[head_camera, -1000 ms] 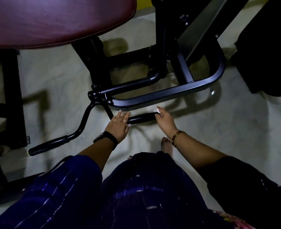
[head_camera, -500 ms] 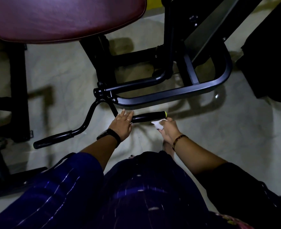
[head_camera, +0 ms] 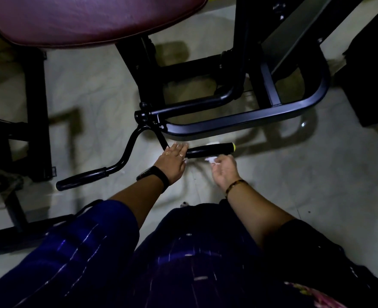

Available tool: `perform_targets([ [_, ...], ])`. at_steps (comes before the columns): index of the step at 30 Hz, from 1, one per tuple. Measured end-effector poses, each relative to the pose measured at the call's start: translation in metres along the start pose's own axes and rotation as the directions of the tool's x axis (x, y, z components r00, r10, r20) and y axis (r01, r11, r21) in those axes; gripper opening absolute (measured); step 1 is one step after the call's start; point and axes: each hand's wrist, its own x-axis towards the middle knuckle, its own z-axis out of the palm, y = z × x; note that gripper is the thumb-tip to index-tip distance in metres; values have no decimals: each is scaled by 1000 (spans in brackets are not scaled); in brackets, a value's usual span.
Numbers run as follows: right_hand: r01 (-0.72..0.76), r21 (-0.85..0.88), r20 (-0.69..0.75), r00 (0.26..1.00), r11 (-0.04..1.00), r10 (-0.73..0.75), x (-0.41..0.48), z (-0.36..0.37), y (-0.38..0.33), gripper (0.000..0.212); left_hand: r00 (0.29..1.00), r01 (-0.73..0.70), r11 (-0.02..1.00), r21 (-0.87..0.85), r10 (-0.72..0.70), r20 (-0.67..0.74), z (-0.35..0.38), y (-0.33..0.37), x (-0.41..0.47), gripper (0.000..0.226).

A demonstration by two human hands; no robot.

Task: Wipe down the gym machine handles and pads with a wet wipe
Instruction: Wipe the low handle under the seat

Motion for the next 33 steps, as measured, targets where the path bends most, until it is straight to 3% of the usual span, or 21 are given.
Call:
perform_targets([
  [3,50,101,15,999,994,-52,-2,-13,-17,35,1000,-2,1000,-5,2,-2,3,-1,0,57],
  [6,1,157,53,999,988,-10,-20,-6,-7,31,1000,-2,1000,2,2,-2,3,-1,0,57],
  [12,-247,47,238,944,968,229,-44,30,25,30,999,-16,1000,16,15,41,-4,-2,-1,60],
  [16,-277,34,245,934,960,261,-43,20,5,33,998,-38,999,19,38,41,-4,-5,-1,62],
  [19,-221,130,182,964,967,196,-27,-4,-15,26,999,-39,999,8,39,21,-1,-5,-1,62],
  [21,-121,183,182,979,976,87,-15,-17,-32,44,999,-39,999,8,39,10,0,-5,-1,62],
  [23,14,102,165,986,995,-31,-10,-25,-46,54,999,-39,999,12,39,8,1,-6,-2,62],
  [25,201,-146,129,975,969,-183,-9,-28,-52,50,999,-38,999,21,38,21,0,-5,-1,62],
  [26,327,-342,151,945,881,-291,-10,-27,-54,51,999,-36,999,21,35,20,0,-5,-1,62],
  [28,514,-666,323,852,540,-412,-13,-23,-55,52,999,-30,999,26,29,15,-1,-4,-2,62],
  [31,565,-823,498,763,52,-412,-17,-20,-49,57,1000,-20,1000,24,20,22,-2,-2,-2,61],
  [33,530,-826,553,702,-190,-448,-22,-16,-42,61,999,-17,999,31,16,28,-3,-1,-2,62],
])
